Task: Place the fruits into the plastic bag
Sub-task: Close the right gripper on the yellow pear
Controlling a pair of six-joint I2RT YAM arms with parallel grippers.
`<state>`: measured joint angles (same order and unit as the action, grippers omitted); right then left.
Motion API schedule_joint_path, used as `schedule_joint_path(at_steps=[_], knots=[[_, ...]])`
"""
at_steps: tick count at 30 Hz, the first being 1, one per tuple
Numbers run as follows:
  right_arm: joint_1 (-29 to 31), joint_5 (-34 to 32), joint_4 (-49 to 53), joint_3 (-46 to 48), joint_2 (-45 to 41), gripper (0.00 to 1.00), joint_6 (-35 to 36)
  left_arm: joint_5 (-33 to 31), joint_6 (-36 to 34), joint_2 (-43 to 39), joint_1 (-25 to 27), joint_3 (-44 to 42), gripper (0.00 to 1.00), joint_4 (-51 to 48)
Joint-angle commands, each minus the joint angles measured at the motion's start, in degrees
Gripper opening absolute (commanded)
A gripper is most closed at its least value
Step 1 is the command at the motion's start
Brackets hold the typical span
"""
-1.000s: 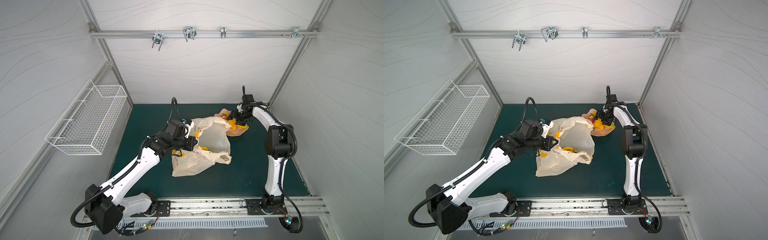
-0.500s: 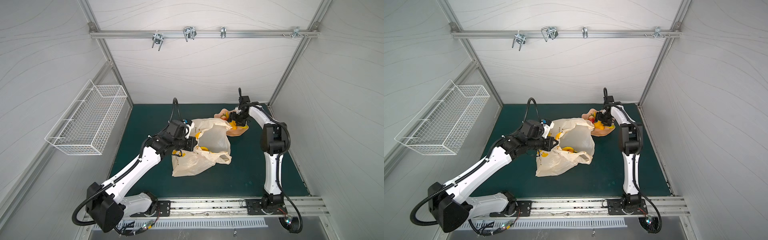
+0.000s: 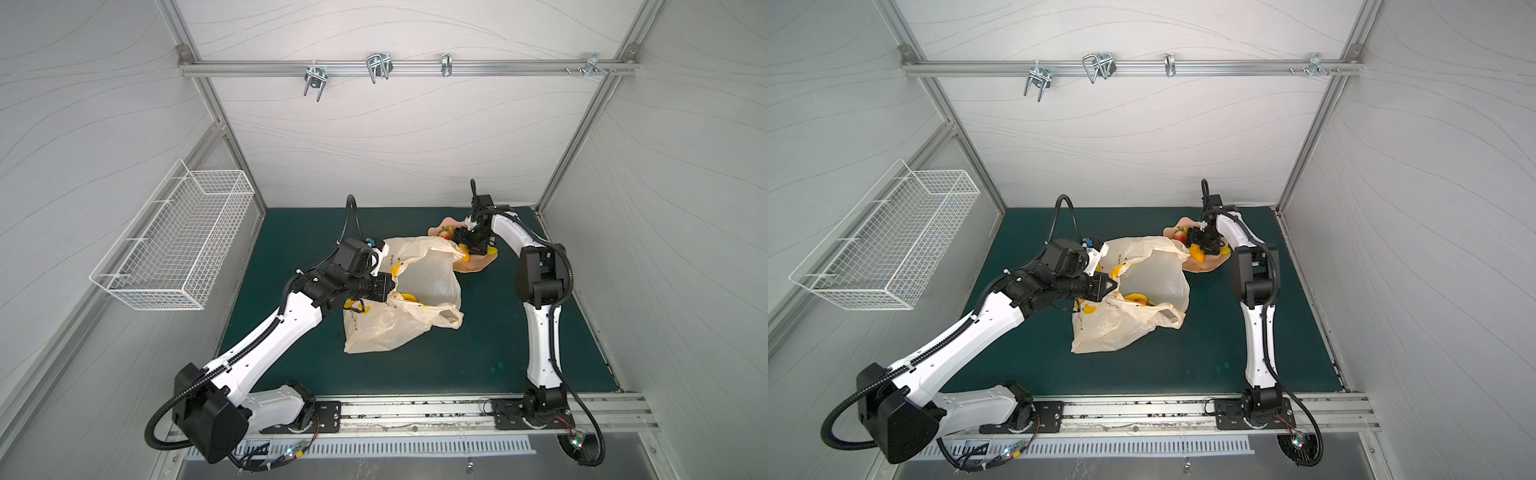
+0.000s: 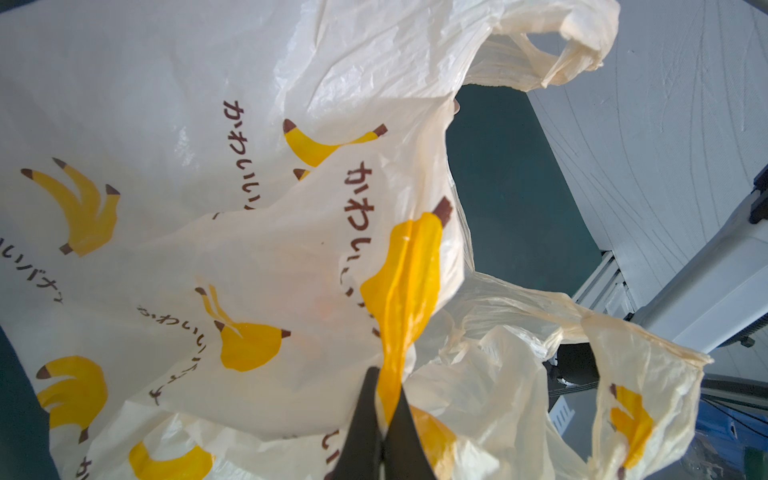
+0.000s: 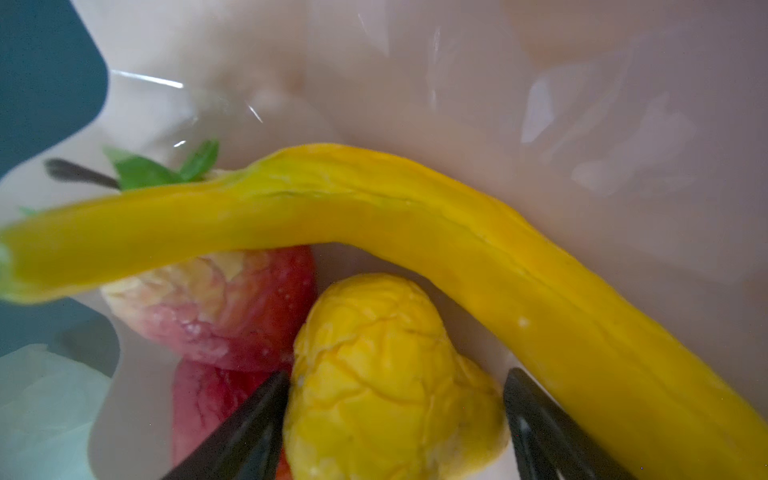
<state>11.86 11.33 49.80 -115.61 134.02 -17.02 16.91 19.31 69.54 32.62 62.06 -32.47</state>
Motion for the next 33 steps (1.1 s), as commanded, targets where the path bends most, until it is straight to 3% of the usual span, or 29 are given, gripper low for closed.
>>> schedule_joint_path(at_steps=[1,6,17,33], knots=[[0.7,-0.7,2.4,-1.1,1.6,0.82,1.1,-0.2,0.0,0.4,-0.4,2.7,0.00,0.9],[0.8,-1.0,2.5,-0.8,1.5,0.79,1.3,-0.4,0.0,0.5,-0.3,2.9,0.00,1.0],[0.6,0.4,1.3,1.8,-3.2,0.58,-2.2,-0.5,-0.1,0.8,-0.3,3.1,0.00,1.1],[-1.4,4.6,-0.3,3.0,-9.7,0.51,-7.1,0.2,-0.1,0.5,-0.3,2.6,0.00,1.7]])
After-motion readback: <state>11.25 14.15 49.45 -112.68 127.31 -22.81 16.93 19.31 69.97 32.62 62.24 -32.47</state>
